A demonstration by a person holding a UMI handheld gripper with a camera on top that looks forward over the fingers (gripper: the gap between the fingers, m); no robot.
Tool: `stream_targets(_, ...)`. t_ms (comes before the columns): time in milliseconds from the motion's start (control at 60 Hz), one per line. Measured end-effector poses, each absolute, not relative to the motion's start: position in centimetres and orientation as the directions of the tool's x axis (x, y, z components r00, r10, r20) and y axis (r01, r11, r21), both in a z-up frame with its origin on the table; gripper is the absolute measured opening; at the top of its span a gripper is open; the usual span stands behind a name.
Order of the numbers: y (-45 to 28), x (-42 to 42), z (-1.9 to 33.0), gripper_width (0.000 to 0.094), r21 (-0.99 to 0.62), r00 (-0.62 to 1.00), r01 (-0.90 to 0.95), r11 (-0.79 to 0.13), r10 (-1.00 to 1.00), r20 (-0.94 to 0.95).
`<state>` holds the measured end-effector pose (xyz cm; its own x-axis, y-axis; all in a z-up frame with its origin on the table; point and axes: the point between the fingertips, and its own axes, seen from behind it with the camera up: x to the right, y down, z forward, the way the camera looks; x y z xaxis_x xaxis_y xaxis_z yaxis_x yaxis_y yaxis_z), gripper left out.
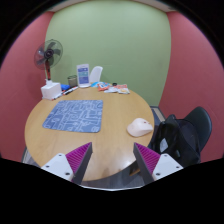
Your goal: Arrange mouse
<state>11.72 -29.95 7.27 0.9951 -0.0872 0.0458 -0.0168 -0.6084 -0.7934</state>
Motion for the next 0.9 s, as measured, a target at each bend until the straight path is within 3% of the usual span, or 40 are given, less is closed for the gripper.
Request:
stream_targets(283, -22.1, 21.1, 0.5, 0.0837, -0.766, 0.986, -0.122, -0.631, -0.162, -0.024)
stream_targets(667, -14.3, 23.0, -0.5, 0.0821, -0.773, 0.986, -0.137, -0.62, -0.158, -0.049)
stream_targets(733, -13.4, 23.3, -0.8, 0.0781, -0.779, 0.99, -0.096, -0.62, -0.144, -0.007)
stream_targets(833, -12.7, 23.4, -0.7, 0.0574, -0.784, 0.992, -0.062, -0.617, -0.127, 0.022)
stream_targets(900, -12.6, 23.2, -0.7, 0.0541, -0.784, 0.993, -0.052, -0.618, -0.119, 0.027)
